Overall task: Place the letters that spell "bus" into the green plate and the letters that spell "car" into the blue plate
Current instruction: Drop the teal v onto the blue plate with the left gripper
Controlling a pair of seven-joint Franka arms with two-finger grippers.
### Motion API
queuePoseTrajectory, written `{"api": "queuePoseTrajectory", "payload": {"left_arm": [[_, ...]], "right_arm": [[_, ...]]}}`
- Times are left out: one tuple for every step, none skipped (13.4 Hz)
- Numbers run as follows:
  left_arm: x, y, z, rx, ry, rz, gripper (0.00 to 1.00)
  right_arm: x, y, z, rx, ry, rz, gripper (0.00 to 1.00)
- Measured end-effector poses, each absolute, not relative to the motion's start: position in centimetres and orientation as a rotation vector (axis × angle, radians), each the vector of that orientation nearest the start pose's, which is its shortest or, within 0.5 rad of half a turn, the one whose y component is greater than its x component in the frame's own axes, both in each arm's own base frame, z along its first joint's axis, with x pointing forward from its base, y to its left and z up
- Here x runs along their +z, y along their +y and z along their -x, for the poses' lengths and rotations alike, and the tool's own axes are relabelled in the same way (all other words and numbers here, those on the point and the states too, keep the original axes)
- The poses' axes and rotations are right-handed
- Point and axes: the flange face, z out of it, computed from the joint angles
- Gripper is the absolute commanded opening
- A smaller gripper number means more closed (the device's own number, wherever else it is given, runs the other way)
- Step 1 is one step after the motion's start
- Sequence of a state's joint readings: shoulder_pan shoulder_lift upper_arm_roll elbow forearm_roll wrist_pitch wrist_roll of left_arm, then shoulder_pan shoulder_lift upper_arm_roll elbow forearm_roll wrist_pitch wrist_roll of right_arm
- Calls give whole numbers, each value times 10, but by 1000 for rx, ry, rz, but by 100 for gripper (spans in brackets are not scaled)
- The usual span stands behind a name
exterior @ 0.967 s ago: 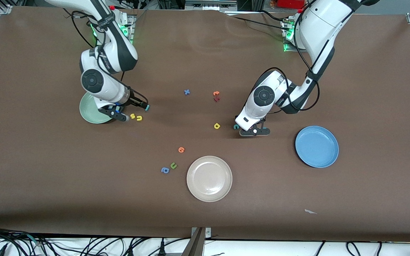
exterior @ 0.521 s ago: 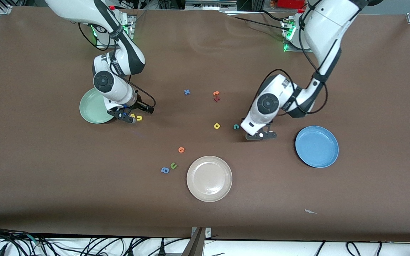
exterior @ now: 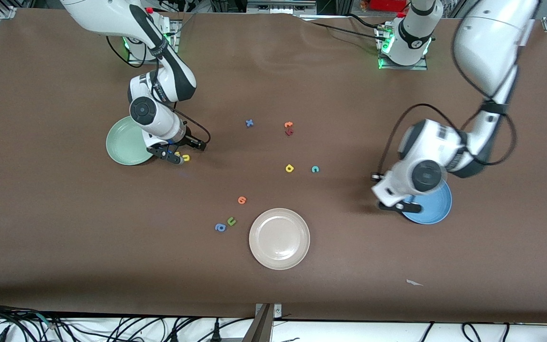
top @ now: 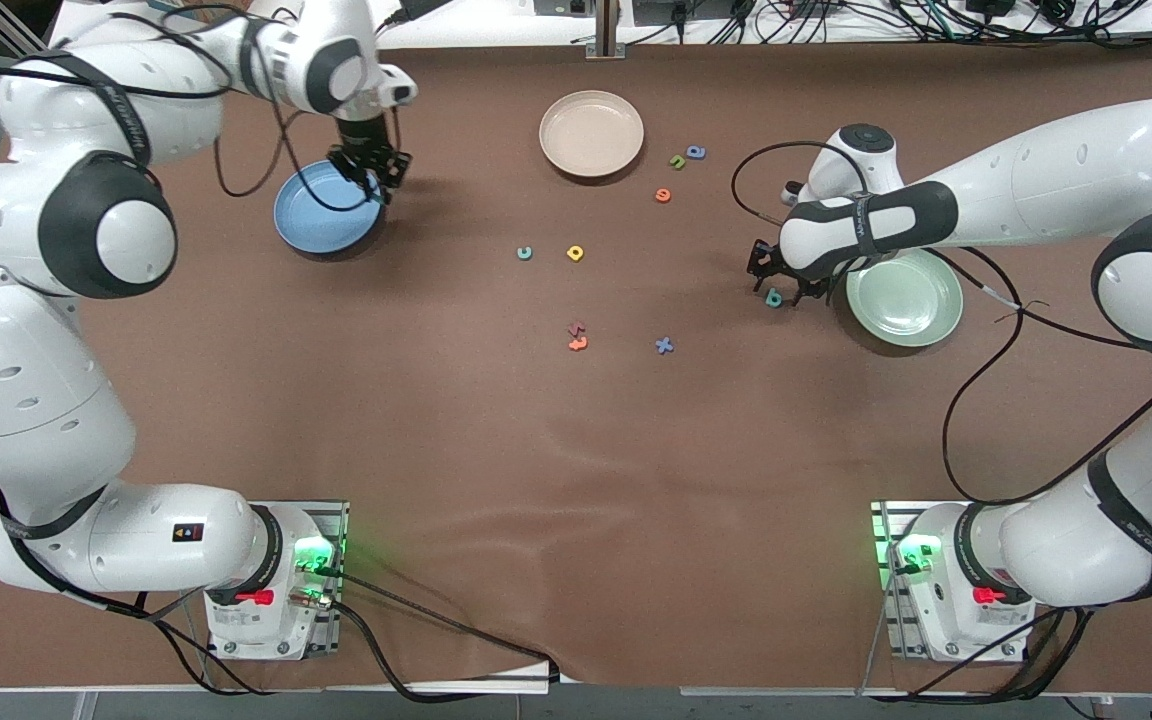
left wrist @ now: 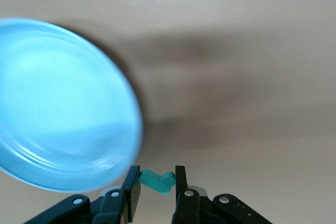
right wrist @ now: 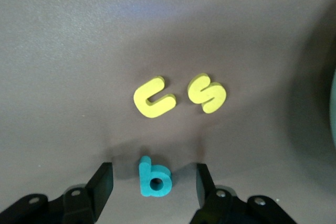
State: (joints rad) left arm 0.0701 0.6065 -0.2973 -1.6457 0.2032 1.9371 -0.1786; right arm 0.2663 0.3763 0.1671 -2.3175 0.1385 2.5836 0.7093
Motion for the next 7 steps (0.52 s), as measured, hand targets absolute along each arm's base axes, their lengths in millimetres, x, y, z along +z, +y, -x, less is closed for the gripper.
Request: {"api": "queuePoseTrajectory", "payload": {"left_arm": [[254,-88,-647,425,230,3058,23],[253,-68,-649,431,269,3065,27],[250,-53,-650,442,294,3070,37],[244,-44,-650,451,308,3068,93],[238,-38,-651,452,321,3053,100],[233,-36,-651,450,329,3048,100],[230,-36,-652,447,336,3050,100]], "right_arm": [[172,216,-461,252,619,3020,70],[171,216,-460,255,616,3021,70],[171,217,-458,259,612,3022,70],[170,218,-456,263,610,3024,70],[169,218,-454,268,609,3026,67],[168,217,-453,271,608,3027,60],[168,217,-453,272,608,3027,50]]}}
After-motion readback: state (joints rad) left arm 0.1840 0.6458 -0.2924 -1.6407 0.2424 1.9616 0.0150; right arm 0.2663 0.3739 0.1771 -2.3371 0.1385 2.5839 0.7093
